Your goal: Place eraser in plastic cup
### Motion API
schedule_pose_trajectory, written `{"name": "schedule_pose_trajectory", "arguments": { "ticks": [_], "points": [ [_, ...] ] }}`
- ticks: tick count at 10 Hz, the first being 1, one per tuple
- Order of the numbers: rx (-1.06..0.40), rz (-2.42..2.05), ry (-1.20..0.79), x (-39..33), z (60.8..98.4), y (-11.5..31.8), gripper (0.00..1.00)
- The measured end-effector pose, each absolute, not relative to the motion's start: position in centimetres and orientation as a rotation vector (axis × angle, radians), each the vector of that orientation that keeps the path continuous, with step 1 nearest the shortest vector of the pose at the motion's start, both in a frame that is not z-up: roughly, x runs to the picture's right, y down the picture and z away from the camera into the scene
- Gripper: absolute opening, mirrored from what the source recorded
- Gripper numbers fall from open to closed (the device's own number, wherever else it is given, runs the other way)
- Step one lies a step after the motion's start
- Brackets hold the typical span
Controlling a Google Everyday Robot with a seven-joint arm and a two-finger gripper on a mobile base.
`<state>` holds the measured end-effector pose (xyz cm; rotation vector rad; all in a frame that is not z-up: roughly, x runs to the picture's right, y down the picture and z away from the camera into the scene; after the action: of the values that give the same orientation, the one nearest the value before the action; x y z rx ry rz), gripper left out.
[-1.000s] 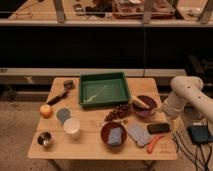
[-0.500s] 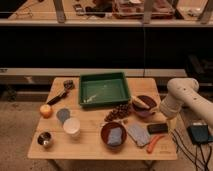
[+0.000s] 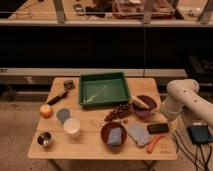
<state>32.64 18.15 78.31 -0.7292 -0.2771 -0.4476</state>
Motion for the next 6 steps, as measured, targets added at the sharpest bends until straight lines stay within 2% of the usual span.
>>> {"name": "schedule_pose_trajectory", "arguments": {
  "ticks": [6],
  "points": [
    [-0.73,-0.455,-0.294,32.78,78.11,18.19,0.8]
  ]
}}
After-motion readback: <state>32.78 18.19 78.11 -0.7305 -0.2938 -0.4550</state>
